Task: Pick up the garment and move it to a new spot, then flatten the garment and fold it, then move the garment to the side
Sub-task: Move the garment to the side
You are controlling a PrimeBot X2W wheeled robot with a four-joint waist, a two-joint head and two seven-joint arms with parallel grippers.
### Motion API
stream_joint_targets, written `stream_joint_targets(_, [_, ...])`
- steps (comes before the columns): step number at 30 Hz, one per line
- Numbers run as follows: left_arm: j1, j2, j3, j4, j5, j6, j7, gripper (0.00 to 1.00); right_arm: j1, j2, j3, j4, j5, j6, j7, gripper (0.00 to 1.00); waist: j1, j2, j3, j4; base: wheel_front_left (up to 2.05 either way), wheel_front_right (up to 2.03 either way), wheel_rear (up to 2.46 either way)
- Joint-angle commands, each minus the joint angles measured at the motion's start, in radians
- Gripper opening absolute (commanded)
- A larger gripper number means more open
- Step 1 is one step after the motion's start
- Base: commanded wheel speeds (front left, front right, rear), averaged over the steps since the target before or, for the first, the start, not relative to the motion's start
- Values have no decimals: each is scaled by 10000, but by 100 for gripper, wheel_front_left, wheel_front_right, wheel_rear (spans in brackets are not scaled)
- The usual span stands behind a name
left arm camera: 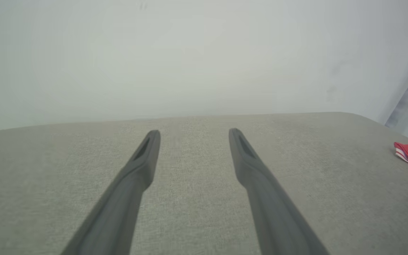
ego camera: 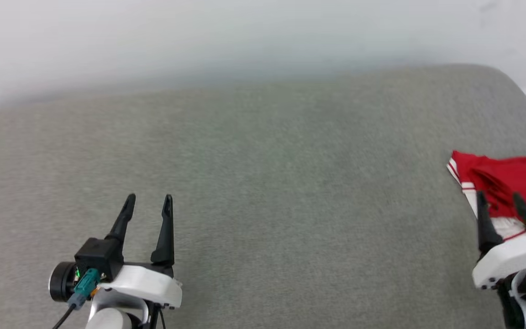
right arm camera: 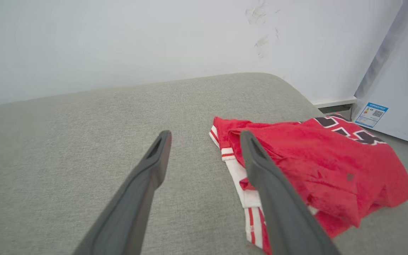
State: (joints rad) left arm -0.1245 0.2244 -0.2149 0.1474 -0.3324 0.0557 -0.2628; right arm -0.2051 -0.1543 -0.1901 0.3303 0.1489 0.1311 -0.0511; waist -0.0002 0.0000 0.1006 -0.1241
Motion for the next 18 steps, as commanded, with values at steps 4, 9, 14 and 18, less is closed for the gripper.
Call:
stream_joint_targets(4, [415,-42,109,208,-92,106,-21,100,803,269,569,-808,305,-7,133,100,2,0,-856,652,0,0,0])
stream_joint_targets(9, [731,34,275,339,-74,145,-22,100,1464,506,1188,-1832,374,-7,219,100,2,0,-1203,821,0,0,0])
stream_joint_targets(14, [1028,59,420,382,46,226,-23,100,2113,643,1600,-2735,297,-7,397,100,2,0,-1412,867,0,0,0])
stream_joint_targets(18, [1222,43,520,358,112,233,-23,100,2541,759,1715,-3412,158,-7,508,100,2,0,-1500,828,0,0,0])
